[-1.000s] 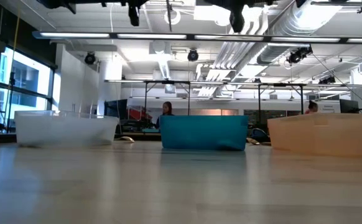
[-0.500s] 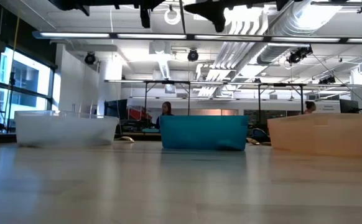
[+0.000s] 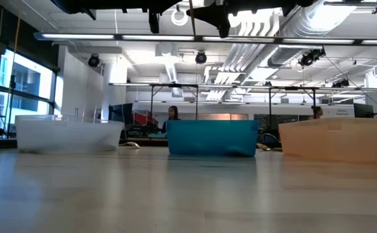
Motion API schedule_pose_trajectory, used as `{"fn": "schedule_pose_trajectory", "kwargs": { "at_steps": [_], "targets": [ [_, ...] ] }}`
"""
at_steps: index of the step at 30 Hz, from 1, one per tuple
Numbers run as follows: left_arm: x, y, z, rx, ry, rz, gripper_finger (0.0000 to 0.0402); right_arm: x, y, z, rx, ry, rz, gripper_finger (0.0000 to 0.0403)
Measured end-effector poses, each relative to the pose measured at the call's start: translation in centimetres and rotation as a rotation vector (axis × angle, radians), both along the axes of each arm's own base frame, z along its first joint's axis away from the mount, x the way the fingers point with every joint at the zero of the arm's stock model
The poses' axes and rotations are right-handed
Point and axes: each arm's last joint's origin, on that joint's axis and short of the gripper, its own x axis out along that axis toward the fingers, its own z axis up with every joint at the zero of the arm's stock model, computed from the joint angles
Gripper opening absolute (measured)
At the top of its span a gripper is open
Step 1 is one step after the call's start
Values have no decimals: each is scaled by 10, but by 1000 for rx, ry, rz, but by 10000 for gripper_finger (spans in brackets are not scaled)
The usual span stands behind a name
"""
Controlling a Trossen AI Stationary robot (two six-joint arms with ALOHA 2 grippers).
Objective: Sort silverware by color (type)
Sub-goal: Put the gold spoon into the orange bin
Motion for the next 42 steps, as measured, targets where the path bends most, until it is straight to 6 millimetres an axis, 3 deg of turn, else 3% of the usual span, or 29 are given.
{"fn": "schedule_pose_trajectory", "kwargs": {
  "at_steps": [11, 25, 42],
  "targets": [
    [3, 0, -5, 16, 19, -18, 0, 0, 0, -2, -6, 20, -9, 153],
    [4, 0, -5, 5, 16, -16, 0, 0, 1, -2, 1, 21, 26, 12],
    [4, 0, -6, 29, 24, -14, 22, 0, 1, -2, 19, 23, 32, 5]
  ]
}}
